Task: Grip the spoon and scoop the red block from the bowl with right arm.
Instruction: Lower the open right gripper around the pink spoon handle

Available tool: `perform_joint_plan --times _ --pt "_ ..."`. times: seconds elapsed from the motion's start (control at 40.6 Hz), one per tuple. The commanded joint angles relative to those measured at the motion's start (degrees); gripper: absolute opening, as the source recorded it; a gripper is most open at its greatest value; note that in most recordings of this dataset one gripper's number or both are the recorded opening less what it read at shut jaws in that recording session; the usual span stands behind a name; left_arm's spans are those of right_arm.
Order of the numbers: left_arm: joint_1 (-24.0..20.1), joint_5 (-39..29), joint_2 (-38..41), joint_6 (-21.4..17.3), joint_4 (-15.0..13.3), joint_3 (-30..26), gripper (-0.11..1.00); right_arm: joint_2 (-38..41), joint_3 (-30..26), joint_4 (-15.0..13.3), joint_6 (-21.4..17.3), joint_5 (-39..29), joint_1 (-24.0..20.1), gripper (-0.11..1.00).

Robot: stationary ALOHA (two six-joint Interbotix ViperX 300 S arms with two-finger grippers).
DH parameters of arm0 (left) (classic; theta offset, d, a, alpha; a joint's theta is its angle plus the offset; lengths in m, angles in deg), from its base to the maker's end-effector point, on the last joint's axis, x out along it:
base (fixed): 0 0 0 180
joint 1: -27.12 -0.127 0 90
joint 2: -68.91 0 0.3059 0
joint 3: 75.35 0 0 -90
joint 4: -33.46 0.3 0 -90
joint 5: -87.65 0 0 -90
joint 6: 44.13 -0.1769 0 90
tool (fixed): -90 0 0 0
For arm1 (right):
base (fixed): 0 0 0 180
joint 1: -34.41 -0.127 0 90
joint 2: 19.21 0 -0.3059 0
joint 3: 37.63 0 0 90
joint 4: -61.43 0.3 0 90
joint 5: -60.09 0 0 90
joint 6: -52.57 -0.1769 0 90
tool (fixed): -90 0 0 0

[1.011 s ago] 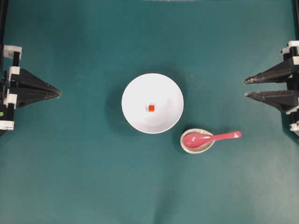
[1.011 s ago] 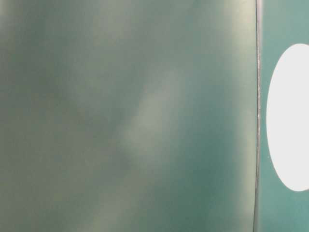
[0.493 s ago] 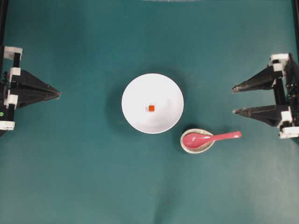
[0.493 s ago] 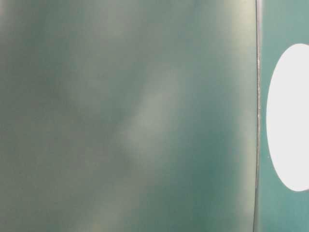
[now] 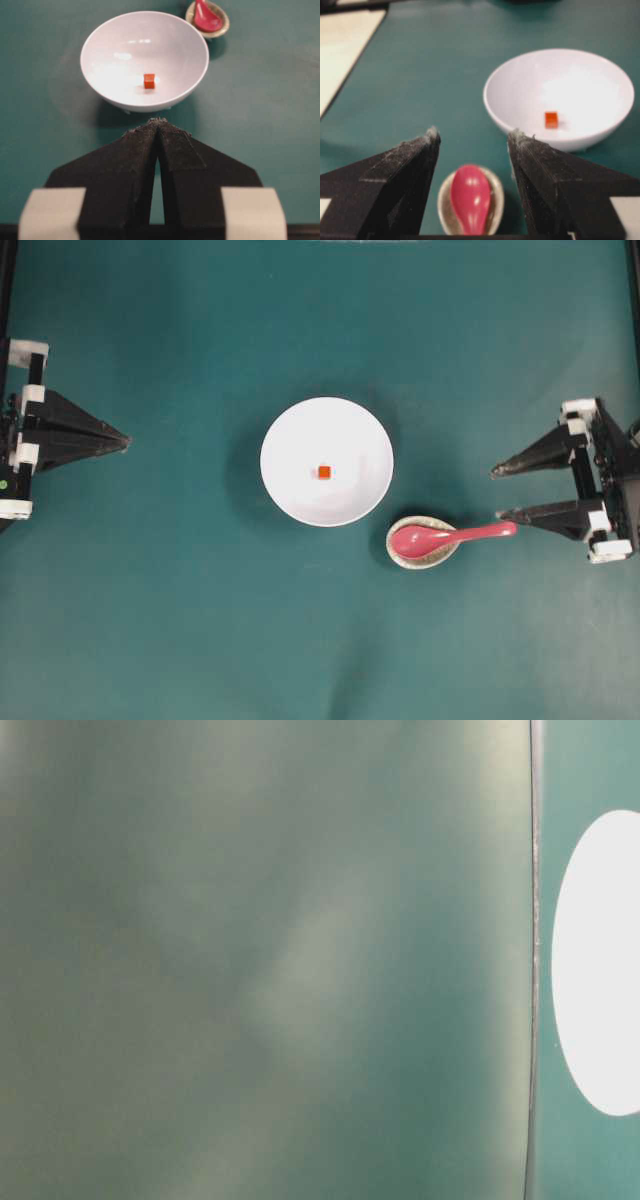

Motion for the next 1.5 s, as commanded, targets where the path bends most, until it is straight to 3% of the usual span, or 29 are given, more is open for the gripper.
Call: perform_joint_plan --times 0.0,0.296,0.518,1.036,1.479 --pt "-0.2 -0.2 0.4 0.1 0.1 -1.3 0.0 3.2 0.7 1.1 -0.1 5.6 -1.6 0.61" --pt "-0.3 -1.2 0.4 0.1 0.1 -1.3 0.0 16.0 4.5 3.7 -0.1 20.0 -5.2 0.61" --pt "-1.1 -1.5 0.4 0.1 0.1 -1.3 0.0 25.0 4.7 5.4 -0.3 26.4 -6.8 0.6" --pt "-1.2 -1.9 0.5 0.0 0.1 -1.3 0.0 34.8 3.1 6.0 -1.4 29.8 -11.1 0.6" --pt "-1.2 -1.9 0.5 0.1 0.1 -1.3 0.0 41.0 3.0 6.7 -1.4 32.2 -11.5 0.6"
